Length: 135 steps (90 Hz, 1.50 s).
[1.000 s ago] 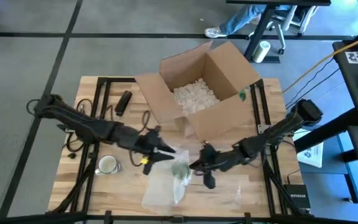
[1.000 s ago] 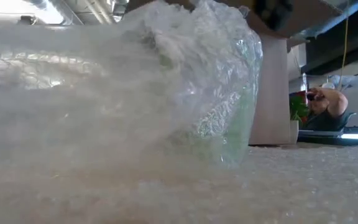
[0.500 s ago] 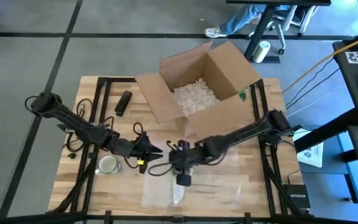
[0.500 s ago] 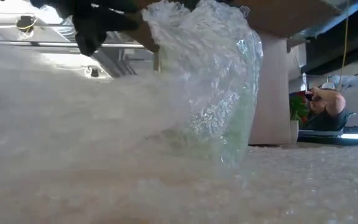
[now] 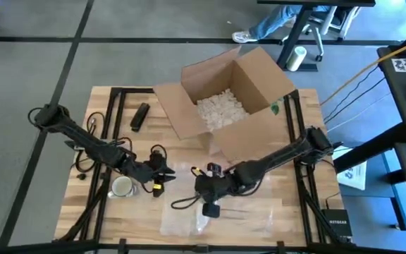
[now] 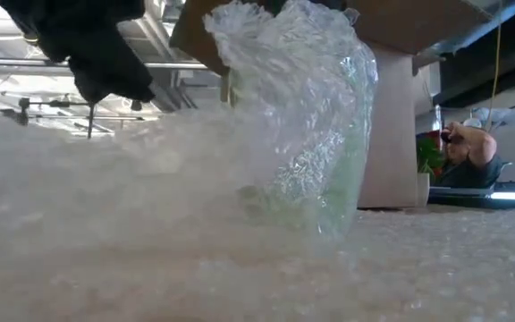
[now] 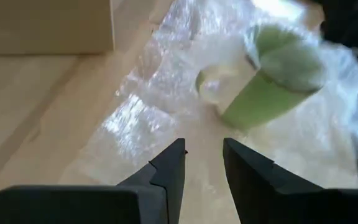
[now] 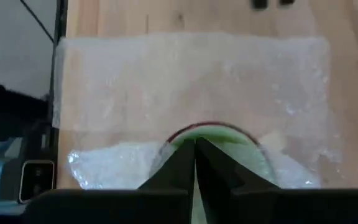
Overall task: Wrap mug
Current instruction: Wrap the green mug with bubble wrap
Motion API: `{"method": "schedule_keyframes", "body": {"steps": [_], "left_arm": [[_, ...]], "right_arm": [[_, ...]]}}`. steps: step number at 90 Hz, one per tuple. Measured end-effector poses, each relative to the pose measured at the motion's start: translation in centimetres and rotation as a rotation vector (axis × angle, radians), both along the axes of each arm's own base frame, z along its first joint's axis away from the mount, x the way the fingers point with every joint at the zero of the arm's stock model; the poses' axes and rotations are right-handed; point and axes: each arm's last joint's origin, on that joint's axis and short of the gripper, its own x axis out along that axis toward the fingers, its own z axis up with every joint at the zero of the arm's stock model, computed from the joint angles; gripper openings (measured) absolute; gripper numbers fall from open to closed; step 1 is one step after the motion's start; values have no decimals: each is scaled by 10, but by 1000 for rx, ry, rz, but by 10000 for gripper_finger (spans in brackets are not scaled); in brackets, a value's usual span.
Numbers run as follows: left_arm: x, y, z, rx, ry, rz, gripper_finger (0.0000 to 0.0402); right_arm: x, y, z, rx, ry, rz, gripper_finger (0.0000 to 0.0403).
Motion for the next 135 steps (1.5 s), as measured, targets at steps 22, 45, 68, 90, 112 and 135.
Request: {"method": "schedule_keyframes", "body": {"steps": [22, 45, 68, 90, 112, 135], "left_arm": [[13, 38, -3, -24, 74, -81, 92], [22, 80, 1, -86, 79, -161, 92], [39, 111, 4, -106, 184, -196, 92], [72, 117, -18, -83, 389, -268, 92], [99, 125, -29, -143, 393, -343, 92], [103, 135, -41, -157, 462, -333, 92]], "right_arm": [[-17, 17, 17, 7, -50, -5, 0], [-67, 47, 29, -98, -8, -77, 0], [-151, 74, 45, -142, -97, -276, 0], [-204, 79, 23, -104, -88, -420, 0], [-243, 87, -2, -51, -130, -504, 0], [-266, 92, -13, 30, -206, -553, 0]]}}
